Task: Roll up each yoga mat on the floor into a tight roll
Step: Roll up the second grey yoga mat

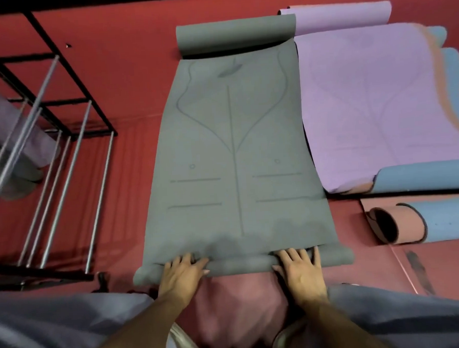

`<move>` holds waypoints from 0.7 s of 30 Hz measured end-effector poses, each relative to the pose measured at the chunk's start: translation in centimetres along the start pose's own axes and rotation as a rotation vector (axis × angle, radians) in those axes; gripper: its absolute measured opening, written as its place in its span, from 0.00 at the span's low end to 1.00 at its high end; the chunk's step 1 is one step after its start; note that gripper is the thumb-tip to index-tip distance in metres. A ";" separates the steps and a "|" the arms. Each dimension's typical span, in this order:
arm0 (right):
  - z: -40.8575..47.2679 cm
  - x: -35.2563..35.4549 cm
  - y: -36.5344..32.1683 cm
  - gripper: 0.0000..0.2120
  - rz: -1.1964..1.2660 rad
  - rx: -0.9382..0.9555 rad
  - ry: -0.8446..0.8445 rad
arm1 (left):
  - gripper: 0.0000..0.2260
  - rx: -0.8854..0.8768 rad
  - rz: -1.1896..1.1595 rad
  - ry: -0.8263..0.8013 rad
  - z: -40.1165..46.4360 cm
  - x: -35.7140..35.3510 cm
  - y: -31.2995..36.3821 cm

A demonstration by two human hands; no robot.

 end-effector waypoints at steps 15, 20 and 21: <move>0.9 -0.3 1.1 0.21 0.141 -0.114 -0.184 | 0.18 0.084 -0.197 -0.245 2.4 -1.2 -1.3; 1.2 -1.0 1.7 0.16 0.311 -0.199 -0.271 | 0.16 0.082 -0.266 -0.310 2.1 -1.5 -1.3; 1.1 -1.1 1.8 0.15 0.323 -0.201 -0.276 | 0.15 0.082 -0.292 -0.328 2.1 -1.6 -1.4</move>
Point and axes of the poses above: each hand's wrist, its own z-axis towards the middle knuckle, its own x-axis out of the back of the hand, y = z × x, the point moved 7 cm from there along z, towards the middle knuckle, and after that the axes turned 1 degree about -z, right-handed, at the moved point
